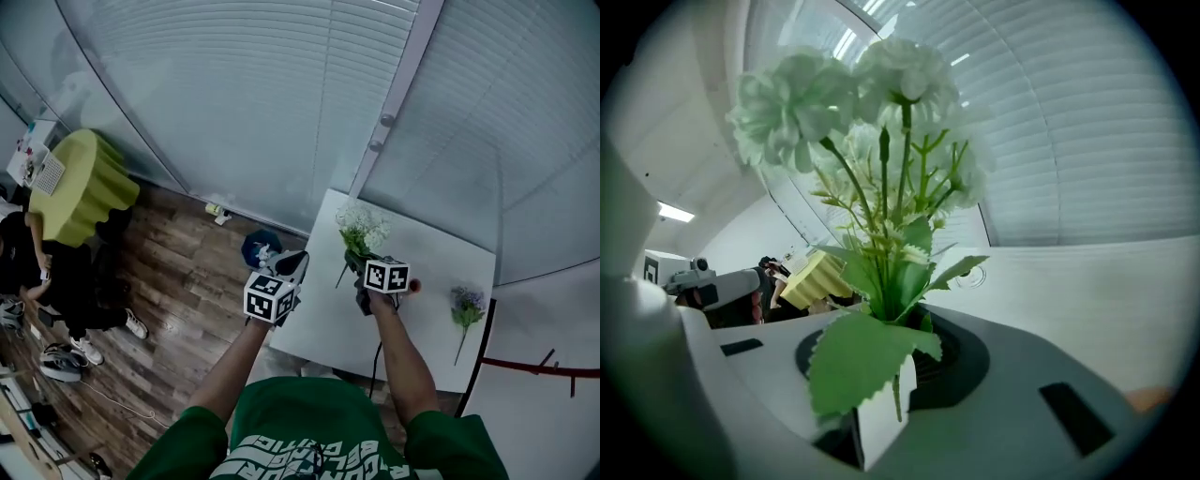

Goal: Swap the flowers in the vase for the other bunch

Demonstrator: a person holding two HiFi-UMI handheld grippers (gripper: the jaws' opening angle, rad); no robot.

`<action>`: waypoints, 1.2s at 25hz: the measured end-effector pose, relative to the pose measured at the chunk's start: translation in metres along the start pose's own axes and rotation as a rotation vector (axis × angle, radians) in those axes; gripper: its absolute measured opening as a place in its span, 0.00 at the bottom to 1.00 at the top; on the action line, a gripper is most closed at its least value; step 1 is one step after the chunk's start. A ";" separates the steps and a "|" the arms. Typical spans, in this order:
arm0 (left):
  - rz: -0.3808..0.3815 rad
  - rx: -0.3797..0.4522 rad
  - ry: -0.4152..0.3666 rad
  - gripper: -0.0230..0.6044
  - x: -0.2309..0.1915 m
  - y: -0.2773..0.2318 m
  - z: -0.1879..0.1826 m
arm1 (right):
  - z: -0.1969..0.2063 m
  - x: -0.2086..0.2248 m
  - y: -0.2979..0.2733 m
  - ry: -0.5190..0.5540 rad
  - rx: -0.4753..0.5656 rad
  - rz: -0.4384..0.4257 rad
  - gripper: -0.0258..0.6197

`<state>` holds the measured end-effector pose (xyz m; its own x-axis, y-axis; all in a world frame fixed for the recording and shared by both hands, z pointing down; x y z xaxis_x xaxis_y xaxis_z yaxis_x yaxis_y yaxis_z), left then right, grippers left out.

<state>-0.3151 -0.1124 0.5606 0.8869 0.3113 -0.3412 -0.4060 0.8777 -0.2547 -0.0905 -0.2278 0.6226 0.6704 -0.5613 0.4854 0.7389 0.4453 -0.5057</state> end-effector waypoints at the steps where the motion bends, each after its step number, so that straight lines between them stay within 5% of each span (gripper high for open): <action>1: 0.008 -0.009 0.002 0.05 -0.007 -0.004 0.000 | 0.005 0.005 -0.009 -0.030 -0.023 0.009 0.16; 17: 0.134 -0.155 0.024 0.05 -0.101 -0.054 0.009 | 0.086 0.063 -0.099 -0.510 -0.289 0.140 0.16; 30: 0.232 -0.207 0.069 0.05 -0.119 -0.065 0.021 | 0.099 0.060 -0.101 -0.576 -0.177 0.205 0.22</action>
<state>-0.3899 -0.1988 0.6371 0.7512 0.4631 -0.4704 -0.6383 0.6912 -0.3388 -0.1181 -0.2374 0.7728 0.7623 0.0107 0.6471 0.6024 0.3538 -0.7155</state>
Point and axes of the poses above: the fingertips, and each gripper's own axes: y backward along the fingers, x to its right, z out of its underside, the point moved 10 cm from there along y, backward along the fingers, and after that the axes turned 7 degrees about x, right-handed, at the moved point
